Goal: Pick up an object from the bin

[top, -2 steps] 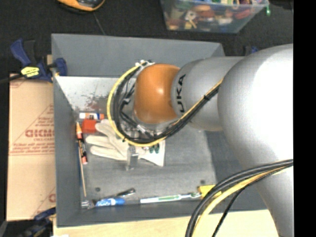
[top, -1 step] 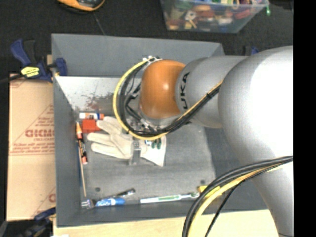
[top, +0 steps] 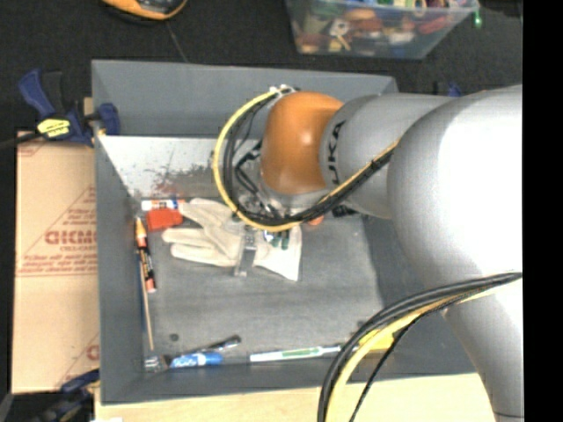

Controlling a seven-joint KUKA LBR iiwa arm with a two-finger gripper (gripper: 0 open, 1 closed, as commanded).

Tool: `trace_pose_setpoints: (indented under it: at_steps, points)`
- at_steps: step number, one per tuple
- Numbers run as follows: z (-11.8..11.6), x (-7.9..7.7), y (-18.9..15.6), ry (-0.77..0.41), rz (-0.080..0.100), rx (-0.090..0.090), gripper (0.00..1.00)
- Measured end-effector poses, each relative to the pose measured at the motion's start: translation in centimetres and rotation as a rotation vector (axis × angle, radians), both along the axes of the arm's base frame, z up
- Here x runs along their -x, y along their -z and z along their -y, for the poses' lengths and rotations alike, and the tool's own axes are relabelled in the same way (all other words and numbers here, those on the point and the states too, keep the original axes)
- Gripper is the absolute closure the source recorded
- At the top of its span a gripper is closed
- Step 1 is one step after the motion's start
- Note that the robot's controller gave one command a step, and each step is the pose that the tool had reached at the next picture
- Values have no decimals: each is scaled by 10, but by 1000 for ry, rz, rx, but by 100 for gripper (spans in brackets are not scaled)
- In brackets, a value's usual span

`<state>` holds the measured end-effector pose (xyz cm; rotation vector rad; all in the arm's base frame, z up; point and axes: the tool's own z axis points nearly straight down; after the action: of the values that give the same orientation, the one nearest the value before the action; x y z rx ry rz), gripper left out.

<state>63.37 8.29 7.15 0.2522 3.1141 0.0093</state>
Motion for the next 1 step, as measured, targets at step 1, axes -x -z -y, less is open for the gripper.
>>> trace_pose_setpoints:
  at_steps: [1]
  points:
    - [-10, -8, 0, -47, -2, 2, 0]
